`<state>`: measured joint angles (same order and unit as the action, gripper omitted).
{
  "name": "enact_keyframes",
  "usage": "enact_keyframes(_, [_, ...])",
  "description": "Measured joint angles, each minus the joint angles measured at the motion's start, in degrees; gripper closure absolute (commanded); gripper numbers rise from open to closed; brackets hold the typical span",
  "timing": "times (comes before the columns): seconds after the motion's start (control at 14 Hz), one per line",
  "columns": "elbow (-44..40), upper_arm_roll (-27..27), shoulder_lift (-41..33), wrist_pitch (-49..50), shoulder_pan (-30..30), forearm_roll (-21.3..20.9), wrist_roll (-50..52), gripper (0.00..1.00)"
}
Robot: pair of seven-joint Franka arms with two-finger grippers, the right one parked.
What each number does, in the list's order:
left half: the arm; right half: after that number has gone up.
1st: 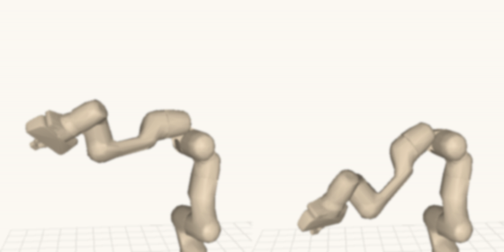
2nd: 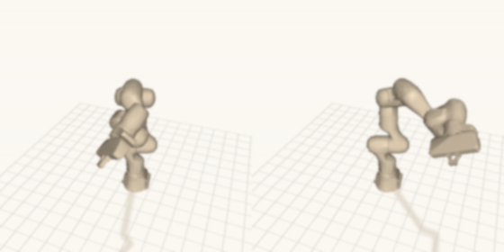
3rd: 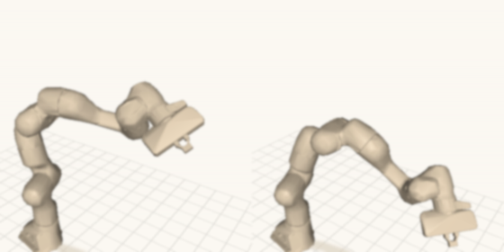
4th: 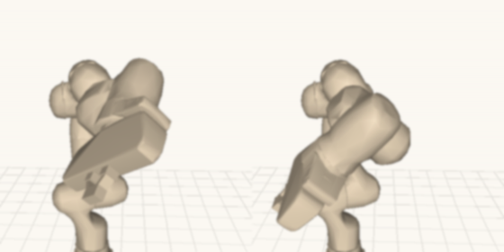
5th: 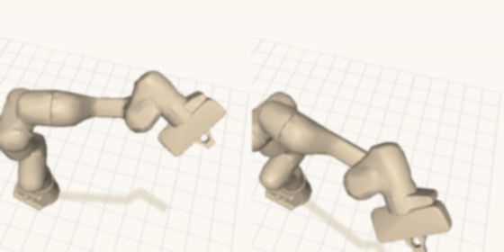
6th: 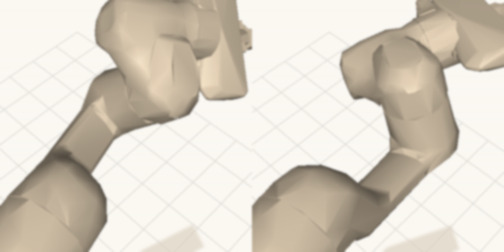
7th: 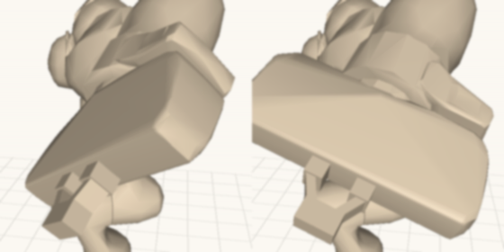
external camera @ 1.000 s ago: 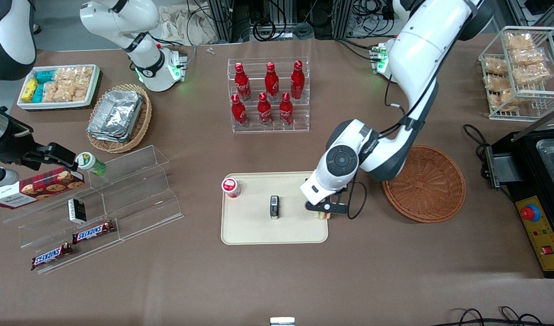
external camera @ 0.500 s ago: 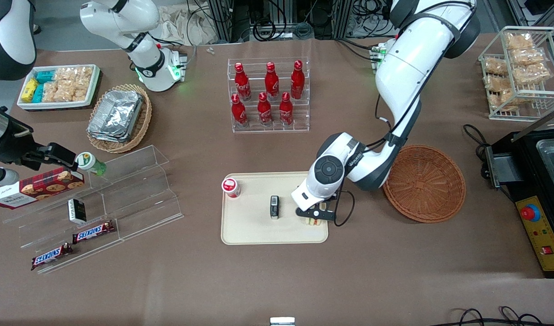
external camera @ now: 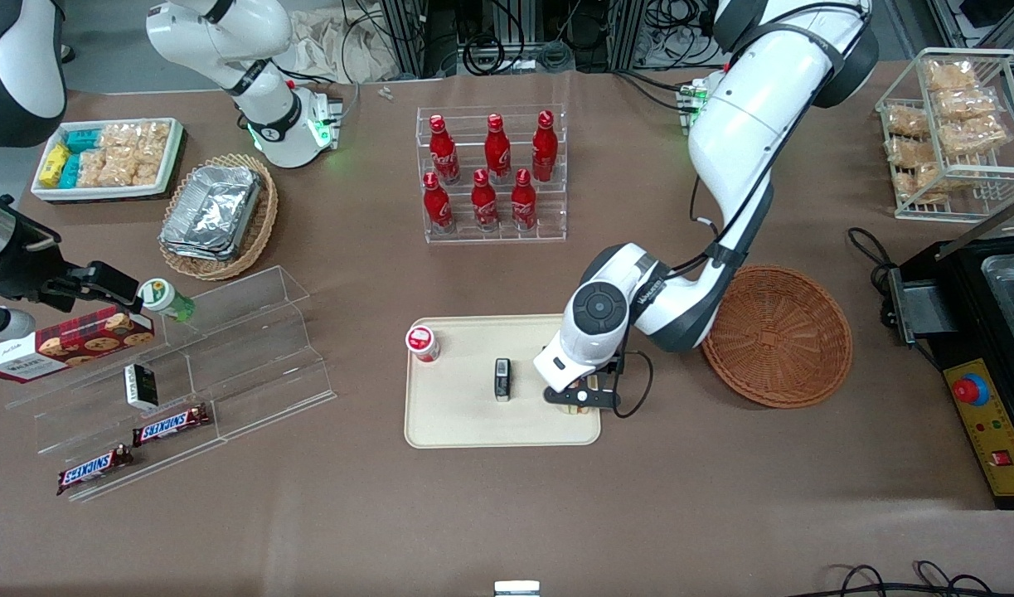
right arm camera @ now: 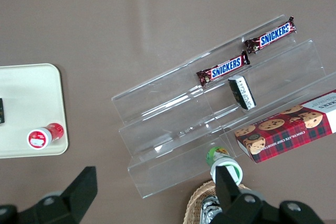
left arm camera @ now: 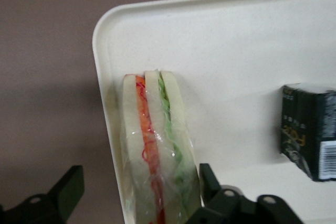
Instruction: Place sandwich from basket to tray
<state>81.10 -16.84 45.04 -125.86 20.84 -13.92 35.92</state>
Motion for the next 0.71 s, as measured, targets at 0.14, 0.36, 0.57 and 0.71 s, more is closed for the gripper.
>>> enact_keyframes(0.14, [-1.03, 0.06, -3.31, 1.98, -0.50, -0.03, 0.47, 0.00])
enact_keyframes(0.36, [-1.52, 0.24, -11.27, 13.43, -1.74, -0.09, -0.40, 0.00])
enact_keyframes(0.57, [-1.46, 0.54, -17.46, 23.79, -4.76, 2.19, -10.43, 0.00])
enact_keyframes(0.71, [-1.44, 3.39, -20.47, 28.65, -5.21, 5.07, -16.02, 0.00])
